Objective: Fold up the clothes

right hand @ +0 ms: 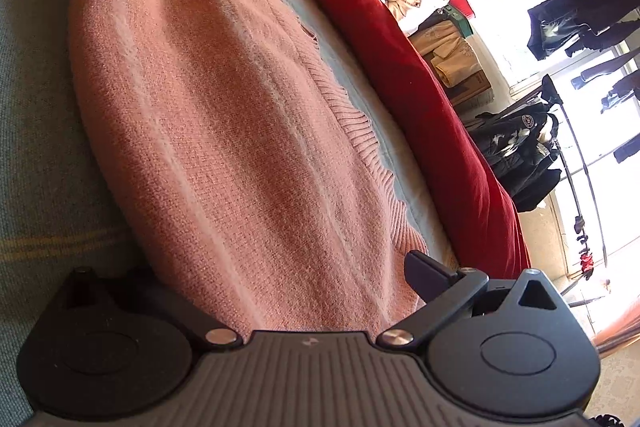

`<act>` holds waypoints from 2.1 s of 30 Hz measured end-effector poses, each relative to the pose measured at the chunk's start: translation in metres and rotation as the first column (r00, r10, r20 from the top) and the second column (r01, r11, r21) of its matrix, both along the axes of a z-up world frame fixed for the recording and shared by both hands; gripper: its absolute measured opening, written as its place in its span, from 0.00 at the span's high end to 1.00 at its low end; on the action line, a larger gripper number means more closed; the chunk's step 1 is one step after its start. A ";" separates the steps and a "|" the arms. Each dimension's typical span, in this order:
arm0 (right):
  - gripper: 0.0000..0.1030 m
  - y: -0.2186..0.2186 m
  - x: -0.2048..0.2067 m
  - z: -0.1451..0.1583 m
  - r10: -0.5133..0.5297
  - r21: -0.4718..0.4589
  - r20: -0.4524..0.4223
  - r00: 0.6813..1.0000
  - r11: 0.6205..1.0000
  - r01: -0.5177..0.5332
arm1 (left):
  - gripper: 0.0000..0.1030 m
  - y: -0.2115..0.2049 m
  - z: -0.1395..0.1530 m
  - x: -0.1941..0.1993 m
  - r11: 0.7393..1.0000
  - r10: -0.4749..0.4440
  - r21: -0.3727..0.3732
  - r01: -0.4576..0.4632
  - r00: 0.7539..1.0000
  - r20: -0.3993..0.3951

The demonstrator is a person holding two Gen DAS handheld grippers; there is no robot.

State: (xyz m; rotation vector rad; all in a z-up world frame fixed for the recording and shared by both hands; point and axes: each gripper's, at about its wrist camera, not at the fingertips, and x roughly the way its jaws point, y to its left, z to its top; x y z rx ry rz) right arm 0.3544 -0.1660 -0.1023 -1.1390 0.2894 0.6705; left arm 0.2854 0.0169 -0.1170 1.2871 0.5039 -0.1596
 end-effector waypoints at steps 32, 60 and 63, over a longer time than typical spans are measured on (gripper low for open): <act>0.83 0.010 -0.026 -0.027 0.081 -0.115 0.053 0.995 0.991 -0.074 | 0.90 -0.012 -0.020 -0.008 1.000 0.022 -0.002 -0.022 1.000 0.007; 0.85 0.012 -0.027 -0.037 0.131 -0.183 0.103 0.986 0.977 -0.110 | 0.90 -0.010 -0.020 -0.011 1.000 0.018 -0.017 -0.018 0.999 0.045; 0.86 0.002 -0.026 -0.036 0.108 -0.084 0.090 0.990 0.991 -0.100 | 0.90 -0.011 -0.020 -0.011 1.000 0.019 -0.015 -0.018 0.999 0.046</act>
